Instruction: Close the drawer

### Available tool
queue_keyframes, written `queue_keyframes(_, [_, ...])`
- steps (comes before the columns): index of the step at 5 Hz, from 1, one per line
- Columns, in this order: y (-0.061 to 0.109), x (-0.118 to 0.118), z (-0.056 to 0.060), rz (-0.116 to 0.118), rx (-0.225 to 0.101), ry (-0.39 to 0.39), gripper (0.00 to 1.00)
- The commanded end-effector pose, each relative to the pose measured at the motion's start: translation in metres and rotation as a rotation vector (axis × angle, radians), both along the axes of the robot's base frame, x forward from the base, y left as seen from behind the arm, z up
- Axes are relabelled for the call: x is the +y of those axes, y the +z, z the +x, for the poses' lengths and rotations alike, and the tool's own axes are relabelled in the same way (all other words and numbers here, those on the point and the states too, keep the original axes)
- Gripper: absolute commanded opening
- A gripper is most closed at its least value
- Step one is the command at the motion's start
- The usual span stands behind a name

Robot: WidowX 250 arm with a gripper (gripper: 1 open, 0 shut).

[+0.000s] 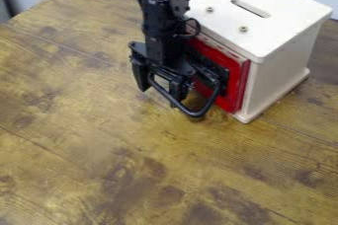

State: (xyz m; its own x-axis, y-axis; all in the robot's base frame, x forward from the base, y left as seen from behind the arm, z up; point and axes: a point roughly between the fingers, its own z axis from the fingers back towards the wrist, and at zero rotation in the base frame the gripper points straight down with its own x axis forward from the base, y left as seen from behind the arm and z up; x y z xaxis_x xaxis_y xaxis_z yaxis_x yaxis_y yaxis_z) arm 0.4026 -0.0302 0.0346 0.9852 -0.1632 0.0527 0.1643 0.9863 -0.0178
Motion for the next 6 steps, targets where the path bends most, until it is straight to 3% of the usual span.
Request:
queue_keyframes(1, [-0.009, -0.032, -0.001, 0.013, 0.006, -0.008, 1.0])
queue_keyframes(3, [0.009, -0.046, 0.01, 0.009, -0.08, 0.044, 1.0])
queue_keyframes(6, [0.032, -0.044, 0.005, -0.011, -0.094, 0.083, 1.0])
